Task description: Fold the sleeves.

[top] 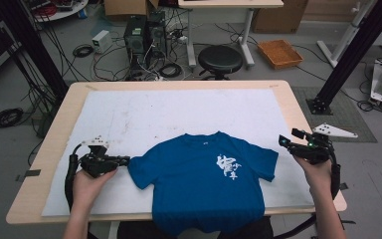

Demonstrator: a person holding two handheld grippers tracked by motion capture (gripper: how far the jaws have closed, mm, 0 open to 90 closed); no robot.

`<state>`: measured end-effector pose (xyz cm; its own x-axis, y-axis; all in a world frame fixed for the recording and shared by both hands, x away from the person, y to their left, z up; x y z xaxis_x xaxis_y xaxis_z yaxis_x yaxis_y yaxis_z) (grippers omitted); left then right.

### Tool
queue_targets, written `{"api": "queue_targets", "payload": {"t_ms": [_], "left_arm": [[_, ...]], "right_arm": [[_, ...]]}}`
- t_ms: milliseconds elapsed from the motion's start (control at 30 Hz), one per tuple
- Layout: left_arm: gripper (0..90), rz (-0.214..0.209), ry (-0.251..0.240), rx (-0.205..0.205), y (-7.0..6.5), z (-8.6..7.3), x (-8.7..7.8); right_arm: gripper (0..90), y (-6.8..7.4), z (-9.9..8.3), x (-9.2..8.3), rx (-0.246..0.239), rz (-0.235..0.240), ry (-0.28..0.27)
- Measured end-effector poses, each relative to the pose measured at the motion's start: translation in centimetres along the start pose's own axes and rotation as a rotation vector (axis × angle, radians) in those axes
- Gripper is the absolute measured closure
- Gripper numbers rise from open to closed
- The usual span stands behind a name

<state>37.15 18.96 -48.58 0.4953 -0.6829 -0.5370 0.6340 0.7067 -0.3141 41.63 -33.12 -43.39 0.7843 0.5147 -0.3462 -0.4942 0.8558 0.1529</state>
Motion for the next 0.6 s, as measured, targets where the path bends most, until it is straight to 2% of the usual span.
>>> {"api": "queue_targets", "payload": {"t_ms": [133, 167, 200, 233, 300, 333, 367, 400, 533, 600], "left_arm": [[88.2, -0.032, -0.025, -0.004, -1.5, 1.1, 0.1], [88.2, -0.051, -0.036, -0.007, -2.5, 1.9, 0.3], [88.3, -0.051, -0.036, -0.007, -2.5, 1.9, 0.3], [88.2, -0.078, -0.051, -0.018, -3.6, 2.6, 0.7], [88.3, -0.106, -0.067, -0.029, -4.9, 3.5, 1.1], [88.2, -0.106, -0.067, -0.029, -4.9, 3.5, 1.1], [88.2, -0.134, -0.077, -0.045, -6.2, 4.2, 1.5], [88.2, -0.134, -0.077, -0.045, -6.2, 4.2, 1.5], [88.2, -0.185, -0.09, -0.082, -8.4, 5.2, 2.8], [88.3, -0.213, -0.089, -0.104, -9.7, 5.6, 4.0]], "right_arm": [[29.6, 0.0, 0.1, -0.1, 0.004, 0.0, -0.002], [29.6, 0.0, 0.2, -0.2, 0.005, 0.001, -0.008], [29.6, 0.0, 0.3, -0.3, 0.005, 0.002, -0.013], [29.6, 0.0, 0.4, -0.3, 0.005, 0.001, -0.015], [29.6, 0.0, 0.4, -0.4, 0.008, 0.0, -0.017], [29.6, 0.0, 0.4, -0.4, 0.008, 0.0, -0.017], [29.6, 0.0, 0.5, -0.5, 0.008, 0.001, -0.02], [29.6, 0.0, 0.5, -0.5, 0.008, 0.001, -0.02], [29.6, -0.1, 0.6, -0.6, 0.01, 0.001, -0.028], [29.7, -0.2, 0.6, -0.7, 0.015, 0.0, -0.027]]}}
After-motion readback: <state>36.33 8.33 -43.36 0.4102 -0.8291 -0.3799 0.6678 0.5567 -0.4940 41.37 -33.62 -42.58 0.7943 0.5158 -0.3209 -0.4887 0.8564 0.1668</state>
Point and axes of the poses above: each handheld gripper's, and its own axes: x roughly forward along the jaws, z roughly out of its top, y roughly to its left, the point moved 10 cm from there along x, roughly forward along the jaws, and after that the axes turned 4 degrees about -y, right-handed, at the moved point
